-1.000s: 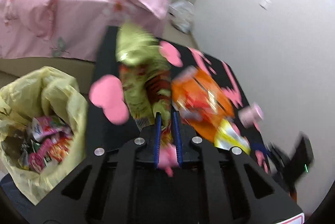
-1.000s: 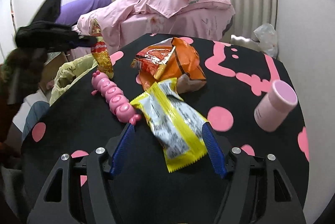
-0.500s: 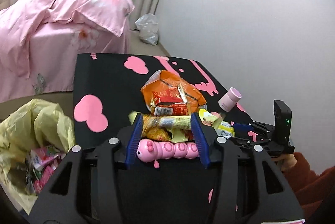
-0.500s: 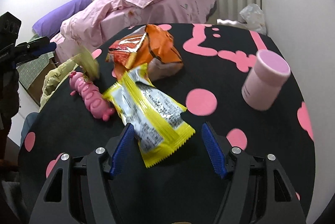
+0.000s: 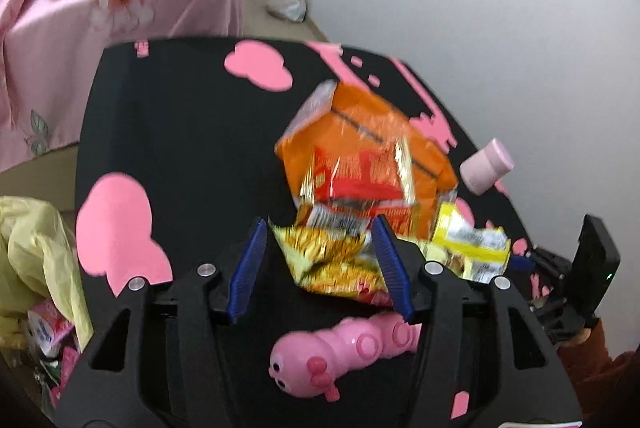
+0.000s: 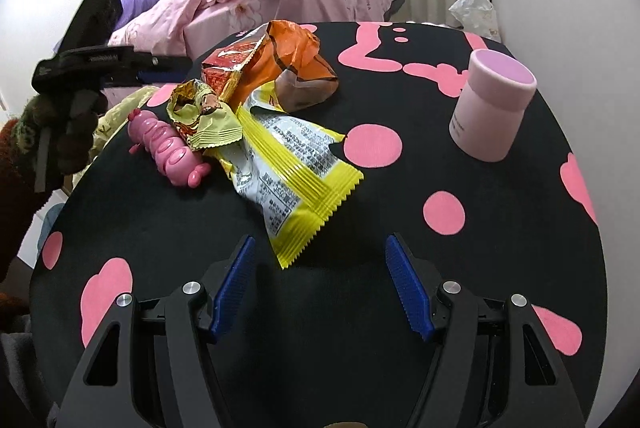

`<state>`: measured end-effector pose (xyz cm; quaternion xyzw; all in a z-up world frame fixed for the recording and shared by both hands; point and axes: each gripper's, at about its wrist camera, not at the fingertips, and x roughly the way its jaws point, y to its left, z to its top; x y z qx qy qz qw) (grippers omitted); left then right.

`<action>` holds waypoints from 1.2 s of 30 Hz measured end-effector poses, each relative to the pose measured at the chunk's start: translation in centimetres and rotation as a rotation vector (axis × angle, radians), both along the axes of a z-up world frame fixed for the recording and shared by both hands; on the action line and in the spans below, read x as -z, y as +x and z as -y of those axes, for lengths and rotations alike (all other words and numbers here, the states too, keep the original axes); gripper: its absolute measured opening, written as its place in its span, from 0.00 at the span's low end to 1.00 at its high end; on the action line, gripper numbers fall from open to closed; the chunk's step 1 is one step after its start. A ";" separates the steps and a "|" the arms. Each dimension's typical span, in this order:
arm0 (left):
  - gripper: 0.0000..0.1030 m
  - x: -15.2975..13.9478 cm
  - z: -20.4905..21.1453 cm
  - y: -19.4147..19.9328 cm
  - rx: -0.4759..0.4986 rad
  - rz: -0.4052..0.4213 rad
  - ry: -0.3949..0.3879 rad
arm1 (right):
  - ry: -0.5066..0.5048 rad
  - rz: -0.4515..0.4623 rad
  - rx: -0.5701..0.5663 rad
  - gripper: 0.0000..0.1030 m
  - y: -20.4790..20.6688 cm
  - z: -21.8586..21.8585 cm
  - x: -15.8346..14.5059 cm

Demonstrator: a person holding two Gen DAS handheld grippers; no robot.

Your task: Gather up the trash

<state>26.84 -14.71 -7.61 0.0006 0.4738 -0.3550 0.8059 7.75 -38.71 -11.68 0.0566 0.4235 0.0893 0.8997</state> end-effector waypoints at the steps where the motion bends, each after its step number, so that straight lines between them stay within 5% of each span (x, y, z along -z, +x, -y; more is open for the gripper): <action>1: 0.51 0.3 0.0 -0.2 -0.006 -0.006 0.019 | 0.001 0.001 -0.002 0.62 0.0 0.0 0.1; 9: 0.50 1.3 0.1 -0.1 -0.102 -0.106 0.046 | -0.114 -0.013 -0.005 0.64 -0.1 -1.5 0.1; 11: 0.27 1.4 0.3 -0.3 -0.093 -0.132 0.019 | -0.116 -0.018 -0.015 0.64 -0.3 -1.6 -0.1; 12: 0.24 1.4 0.3 -0.5 -0.090 -0.139 0.007 | -0.103 -0.017 -0.023 0.64 -0.5 -1.5 -0.1; 18: 0.20 -1.4 -2.1 -2.8 -0.165 -0.039 -0.094 | -0.196 0.145 -0.050 0.64 -1.9 -1.6 -3.6; 22: 0.20 -4.0 -4.6 -4.5 -0.220 0.007 -0.156 | -0.300 0.153 -0.141 0.64 -0.1 -2.9 -4.0; 25: 0.20 -5.4 -5.8 -5.6 -0.232 0.020 -0.134 | -0.300 0.124 -0.186 0.63 2.3 -3.3 -3.2; 30: 0.20 -5.4 -6.9 -7.9 -0.262 0.064 -0.010 | -0.188 0.021 -0.198 0.35 4.2 -3.1 -1.9; 36: 0.21 -4.0 -8.4 -9.9 -0.287 0.059 0.024 | -0.243 0.024 -0.183 0.22 2.6 -4.3 -2.4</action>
